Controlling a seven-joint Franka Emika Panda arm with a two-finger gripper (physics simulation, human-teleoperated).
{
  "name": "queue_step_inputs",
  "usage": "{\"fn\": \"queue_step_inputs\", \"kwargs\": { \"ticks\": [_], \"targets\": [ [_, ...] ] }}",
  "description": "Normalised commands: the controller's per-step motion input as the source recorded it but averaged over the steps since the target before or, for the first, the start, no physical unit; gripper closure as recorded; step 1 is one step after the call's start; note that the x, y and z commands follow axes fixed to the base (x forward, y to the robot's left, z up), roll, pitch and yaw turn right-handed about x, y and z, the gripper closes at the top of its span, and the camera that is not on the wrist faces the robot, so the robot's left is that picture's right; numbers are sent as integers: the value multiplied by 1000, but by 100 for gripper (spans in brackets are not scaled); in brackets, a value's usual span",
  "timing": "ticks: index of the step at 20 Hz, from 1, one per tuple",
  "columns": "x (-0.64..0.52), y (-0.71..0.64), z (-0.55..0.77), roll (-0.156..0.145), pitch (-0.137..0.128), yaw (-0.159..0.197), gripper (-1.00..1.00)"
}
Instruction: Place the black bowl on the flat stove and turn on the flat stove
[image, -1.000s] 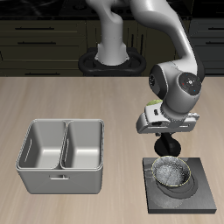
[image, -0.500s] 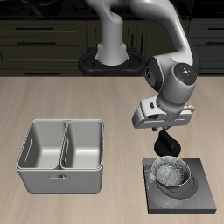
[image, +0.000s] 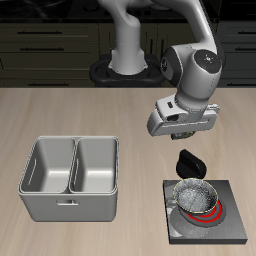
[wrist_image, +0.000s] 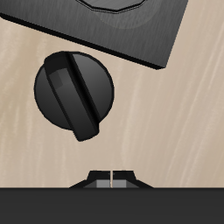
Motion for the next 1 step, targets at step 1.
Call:
{"fn": "queue_step_inputs", "kwargs": {
  "ticks": [1],
  "targets": [
    [106,41,340,19,-44,-35,100]
  ]
}}
